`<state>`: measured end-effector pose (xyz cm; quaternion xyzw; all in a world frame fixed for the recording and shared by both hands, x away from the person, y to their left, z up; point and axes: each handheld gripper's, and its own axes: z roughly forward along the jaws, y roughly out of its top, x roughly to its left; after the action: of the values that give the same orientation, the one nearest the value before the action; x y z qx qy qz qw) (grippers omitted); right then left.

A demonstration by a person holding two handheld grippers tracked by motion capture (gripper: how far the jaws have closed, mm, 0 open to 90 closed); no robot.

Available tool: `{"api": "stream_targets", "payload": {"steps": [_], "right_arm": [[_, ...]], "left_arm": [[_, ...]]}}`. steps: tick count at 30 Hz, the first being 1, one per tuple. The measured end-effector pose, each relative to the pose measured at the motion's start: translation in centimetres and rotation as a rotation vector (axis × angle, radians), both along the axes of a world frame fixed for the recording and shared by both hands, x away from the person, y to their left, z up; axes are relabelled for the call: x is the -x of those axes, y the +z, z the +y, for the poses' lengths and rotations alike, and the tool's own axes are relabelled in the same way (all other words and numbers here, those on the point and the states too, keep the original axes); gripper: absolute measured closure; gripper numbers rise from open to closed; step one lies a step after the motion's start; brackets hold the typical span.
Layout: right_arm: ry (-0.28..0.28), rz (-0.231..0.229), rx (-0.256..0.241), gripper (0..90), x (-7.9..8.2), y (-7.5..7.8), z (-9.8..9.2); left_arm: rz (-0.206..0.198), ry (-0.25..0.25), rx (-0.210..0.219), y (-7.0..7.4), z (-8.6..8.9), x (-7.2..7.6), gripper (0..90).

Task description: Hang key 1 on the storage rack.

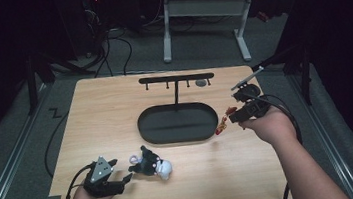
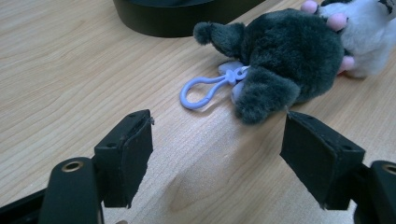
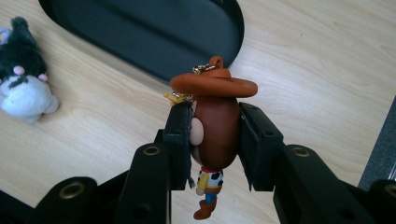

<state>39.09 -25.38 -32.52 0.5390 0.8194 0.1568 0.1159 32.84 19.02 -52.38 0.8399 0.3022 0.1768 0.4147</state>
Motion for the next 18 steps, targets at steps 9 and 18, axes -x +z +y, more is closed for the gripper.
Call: {"api": "stream_targets", "payload": {"steps": [9,18], "right_arm": [[-0.004,-0.020,-0.004,66.9,-1.6,0.6,0.8],[-0.014,-0.021,-0.013,66.9,-2.8,0.3,1.1]], "left_arm": [[0.001,-0.006,0.001,0.0,0.0,0.0,25.1],[0.004,-0.008,0.003,0.0,0.0,0.1,25.2]]}}
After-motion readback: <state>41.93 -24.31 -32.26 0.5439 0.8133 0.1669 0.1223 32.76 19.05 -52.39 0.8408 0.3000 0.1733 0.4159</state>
